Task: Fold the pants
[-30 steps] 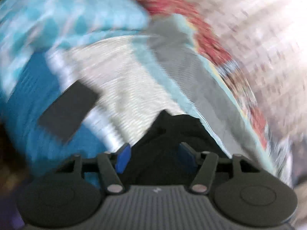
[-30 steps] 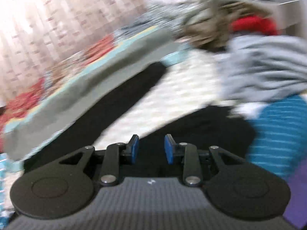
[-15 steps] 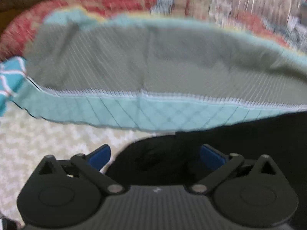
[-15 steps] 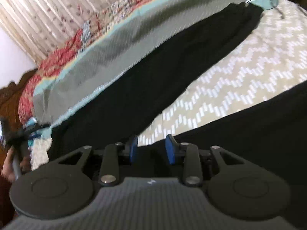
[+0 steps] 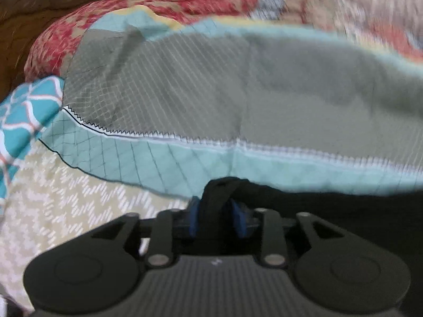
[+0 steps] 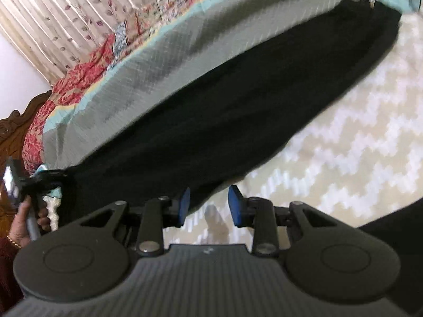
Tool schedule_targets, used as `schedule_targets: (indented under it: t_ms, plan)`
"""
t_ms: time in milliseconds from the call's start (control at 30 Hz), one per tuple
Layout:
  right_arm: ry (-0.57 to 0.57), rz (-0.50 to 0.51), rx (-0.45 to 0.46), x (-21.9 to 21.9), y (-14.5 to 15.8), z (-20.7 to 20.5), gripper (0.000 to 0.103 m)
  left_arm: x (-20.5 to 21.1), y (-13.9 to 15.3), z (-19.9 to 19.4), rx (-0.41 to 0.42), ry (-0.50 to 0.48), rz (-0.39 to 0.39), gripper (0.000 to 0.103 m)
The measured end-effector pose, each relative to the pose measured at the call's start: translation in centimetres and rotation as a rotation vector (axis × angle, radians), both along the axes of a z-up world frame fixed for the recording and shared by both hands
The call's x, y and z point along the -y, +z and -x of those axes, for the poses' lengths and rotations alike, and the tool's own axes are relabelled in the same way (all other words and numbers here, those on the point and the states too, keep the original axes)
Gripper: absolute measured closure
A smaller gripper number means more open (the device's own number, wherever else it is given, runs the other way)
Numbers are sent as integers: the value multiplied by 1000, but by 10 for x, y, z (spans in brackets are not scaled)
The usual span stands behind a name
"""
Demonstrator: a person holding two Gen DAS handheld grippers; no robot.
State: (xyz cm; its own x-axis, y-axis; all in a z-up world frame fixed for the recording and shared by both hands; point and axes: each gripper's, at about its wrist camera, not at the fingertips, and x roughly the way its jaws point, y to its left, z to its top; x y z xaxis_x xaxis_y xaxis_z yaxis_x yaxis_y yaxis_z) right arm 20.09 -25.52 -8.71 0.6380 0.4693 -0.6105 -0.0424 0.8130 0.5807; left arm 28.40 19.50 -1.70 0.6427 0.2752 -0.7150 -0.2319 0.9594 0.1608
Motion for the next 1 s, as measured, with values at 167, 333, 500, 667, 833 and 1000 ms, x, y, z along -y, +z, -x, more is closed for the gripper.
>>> schedule_targets:
  t_ms: [167,333,500,667,833,1000]
  plan:
    - [63,-4,15,-8,8,15,67,1,20,36,15,-46,17,47]
    - [119,-20,51,-15,17,24,67,-29,59,97,93,-45,105,41]
    - [116,61,-60,-24,-12,17,74,-55,58,169,70,-2,202,41]
    - [66,60,-19,-1,13,20,72,-78,38,225,34,98,235,39]
    - [-37,133,67,51,46,7,70,-85,45,216,47,112,246,39]
    - [-222,232,164,121,71,-46,53,-88,49,151,90,153,224,25]
